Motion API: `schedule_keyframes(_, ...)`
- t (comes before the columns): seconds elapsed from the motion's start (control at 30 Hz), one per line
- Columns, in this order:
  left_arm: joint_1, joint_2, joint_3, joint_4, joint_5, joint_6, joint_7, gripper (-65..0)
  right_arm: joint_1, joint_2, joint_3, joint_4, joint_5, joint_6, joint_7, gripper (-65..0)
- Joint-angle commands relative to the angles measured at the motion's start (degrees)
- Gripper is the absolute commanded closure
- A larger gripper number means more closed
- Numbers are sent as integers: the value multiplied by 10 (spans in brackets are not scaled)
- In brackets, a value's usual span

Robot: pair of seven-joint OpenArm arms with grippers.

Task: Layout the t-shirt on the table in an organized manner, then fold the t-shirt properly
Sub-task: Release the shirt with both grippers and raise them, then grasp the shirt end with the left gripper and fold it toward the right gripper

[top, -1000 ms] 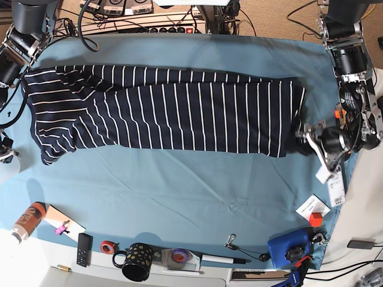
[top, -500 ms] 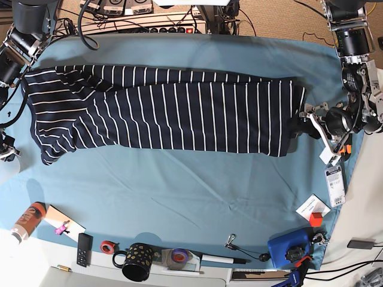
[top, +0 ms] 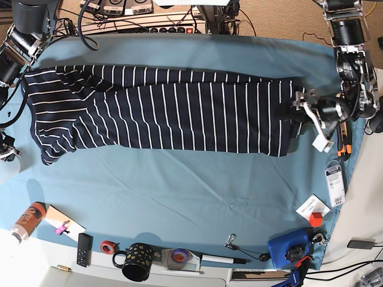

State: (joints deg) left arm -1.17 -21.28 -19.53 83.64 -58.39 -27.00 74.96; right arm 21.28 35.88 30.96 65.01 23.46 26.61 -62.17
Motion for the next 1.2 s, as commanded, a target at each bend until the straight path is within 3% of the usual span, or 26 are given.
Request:
schedule_keyframes(0.0, -6, -1, -1, 9, -8, 0, -5, -481, 13, 17, 3, 10, 6, 0, 11, -134)
schedule_keyframes(0.13, -11, 23, -1, 9, -4, 1, -19, -472, 13, 17, 3, 10, 6, 0, 11, -134)
schedule_keyframes(0.23, -10, 37, -1, 9, 28, 14, -30, -397, 13, 17, 3, 10, 5, 0, 11, -134)
schedule_keyframes(0.3, -11, 45, -1, 9, 61, 36, -36, -273, 13, 17, 3, 10, 5, 0, 11, -134)
schedule_keyframes(0.4, -11, 48, -1, 9, 110, 77, -43, -8, 13, 17, 3, 10, 5, 0, 11, -134)
schedule_keyframes(0.57, -23, 28, -2, 9, 163, 80, -38, 0, 13, 17, 3, 10, 5, 0, 13, -134)
schedule_keyframes(0.87, -56, -60, -2, 12, 138, 78, -19, 0, 13, 17, 3, 10, 8, 0, 14, -134)
schedule_keyframes(1.03, -46, -65, 3, 60, 84, 38, 5, 0, 13, 12, 3, 10, 12, 0, 23, -134)
schedule_keyframes(1.17, -13, -65, 27, 160, 125, 39, -5, 0, 13, -8, 3, 10, 11, 0, 24, -134)
